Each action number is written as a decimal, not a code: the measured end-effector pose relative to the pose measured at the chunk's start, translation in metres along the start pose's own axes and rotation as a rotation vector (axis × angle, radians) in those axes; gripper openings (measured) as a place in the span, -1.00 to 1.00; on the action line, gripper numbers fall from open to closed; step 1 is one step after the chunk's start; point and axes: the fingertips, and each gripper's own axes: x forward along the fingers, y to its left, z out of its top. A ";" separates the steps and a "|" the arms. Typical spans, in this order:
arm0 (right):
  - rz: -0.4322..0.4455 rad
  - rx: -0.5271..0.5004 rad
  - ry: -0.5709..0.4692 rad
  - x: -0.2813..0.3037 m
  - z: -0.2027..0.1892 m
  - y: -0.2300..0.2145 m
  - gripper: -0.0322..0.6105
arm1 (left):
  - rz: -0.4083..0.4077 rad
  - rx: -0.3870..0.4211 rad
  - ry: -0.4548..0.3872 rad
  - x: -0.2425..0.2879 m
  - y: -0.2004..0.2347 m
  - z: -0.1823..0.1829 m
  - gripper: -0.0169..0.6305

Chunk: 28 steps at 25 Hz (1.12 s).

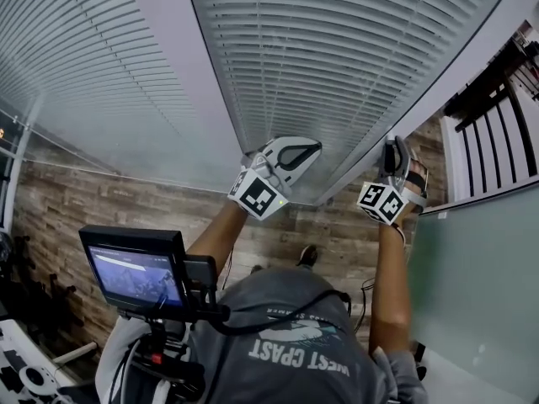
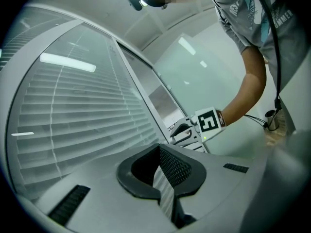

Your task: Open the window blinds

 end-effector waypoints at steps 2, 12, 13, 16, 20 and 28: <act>0.063 0.358 -0.070 -0.008 0.004 -0.007 -0.52 | -0.009 0.002 -0.004 0.002 -0.003 0.002 -0.94; 0.089 1.038 -0.102 -0.001 -0.005 -0.014 -0.53 | 0.002 0.004 0.003 -0.001 0.001 -0.003 -0.93; 0.072 0.965 -0.091 -0.002 -0.005 -0.014 -0.53 | 0.002 0.003 0.004 -0.001 0.000 -0.003 -0.94; -0.027 0.261 0.008 -0.002 -0.001 -0.006 -0.53 | -0.001 0.001 0.006 -0.001 -0.001 -0.004 -0.94; -0.040 -0.121 0.024 -0.002 0.004 0.001 -0.53 | -0.007 0.002 0.004 0.000 -0.002 -0.003 -0.94; 0.091 0.933 -0.105 -0.010 -0.005 -0.015 -0.51 | -0.011 0.009 -0.002 0.002 -0.002 -0.001 -0.94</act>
